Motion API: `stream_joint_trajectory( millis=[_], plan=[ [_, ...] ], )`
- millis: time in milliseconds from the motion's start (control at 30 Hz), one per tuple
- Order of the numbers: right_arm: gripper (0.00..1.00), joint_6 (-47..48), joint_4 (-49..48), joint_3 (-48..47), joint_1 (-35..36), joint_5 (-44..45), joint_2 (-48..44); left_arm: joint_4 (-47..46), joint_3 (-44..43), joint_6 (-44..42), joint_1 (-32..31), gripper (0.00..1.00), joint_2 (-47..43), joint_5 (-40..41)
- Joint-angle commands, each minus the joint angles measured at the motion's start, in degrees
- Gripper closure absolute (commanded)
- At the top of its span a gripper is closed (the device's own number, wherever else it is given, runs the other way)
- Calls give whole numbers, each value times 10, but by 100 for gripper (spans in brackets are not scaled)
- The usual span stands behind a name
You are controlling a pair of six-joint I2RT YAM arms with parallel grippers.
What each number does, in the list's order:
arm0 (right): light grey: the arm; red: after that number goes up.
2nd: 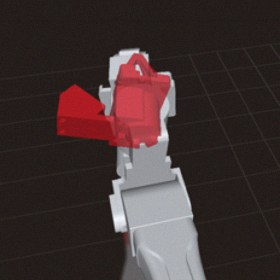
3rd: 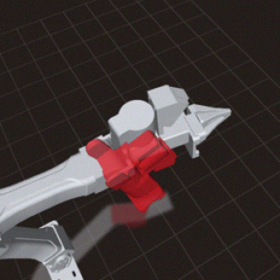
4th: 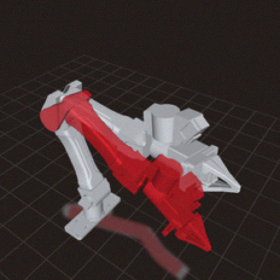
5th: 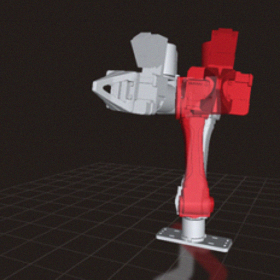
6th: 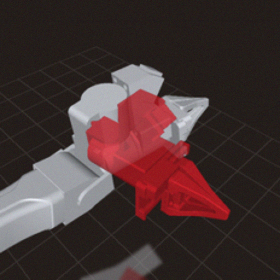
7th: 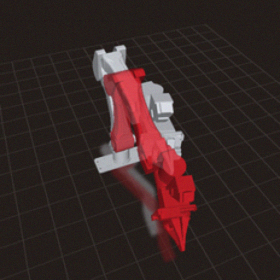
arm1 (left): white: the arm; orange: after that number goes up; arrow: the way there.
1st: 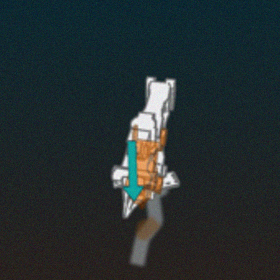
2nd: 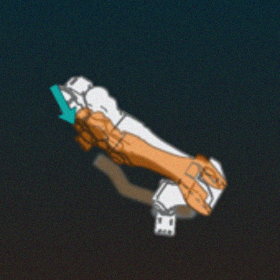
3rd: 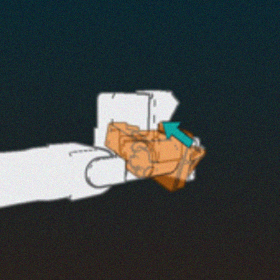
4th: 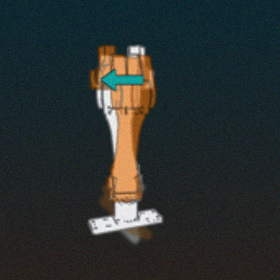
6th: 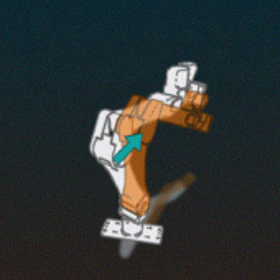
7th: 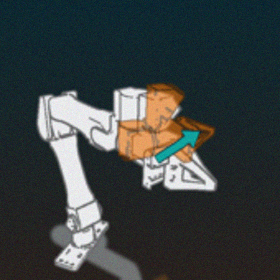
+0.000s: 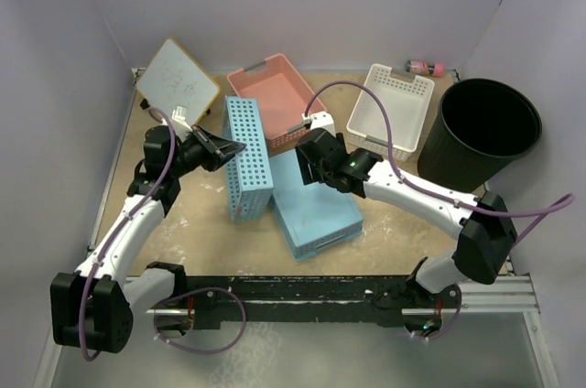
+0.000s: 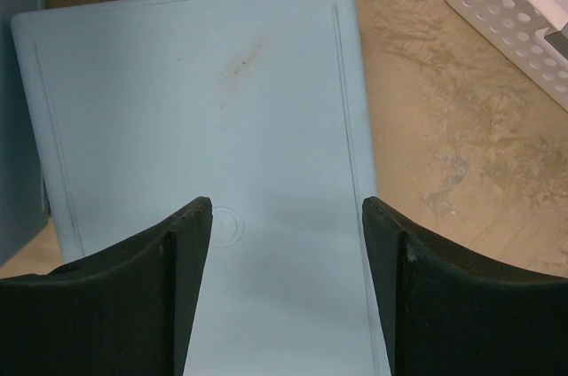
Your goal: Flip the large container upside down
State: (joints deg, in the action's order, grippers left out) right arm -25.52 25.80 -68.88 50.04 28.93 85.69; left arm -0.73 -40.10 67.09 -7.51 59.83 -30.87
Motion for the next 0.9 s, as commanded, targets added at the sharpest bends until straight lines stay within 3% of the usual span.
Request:
stream_joint_trajectory(
  millis=[0, 167, 367, 700, 867],
  plan=[
    [29, -12, -11, 4, -4, 11, -29, -114, 13, 48, 28, 100, -28, -46],
    [29, -11, -19, 10, -5, 8, -30, -112, 71, 52, 98, 100, -49, -102],
    [29, -10, -21, 9, -5, 2, -29, -121, 136, 46, 112, 100, -56, -117],
    [29, -8, -23, 13, -7, 1, -26, 101, 98, -108, 151, 100, -65, -95],
    [29, -7, -24, 14, -9, 2, -25, 234, 51, -199, 176, 75, -61, -53]
  ],
)
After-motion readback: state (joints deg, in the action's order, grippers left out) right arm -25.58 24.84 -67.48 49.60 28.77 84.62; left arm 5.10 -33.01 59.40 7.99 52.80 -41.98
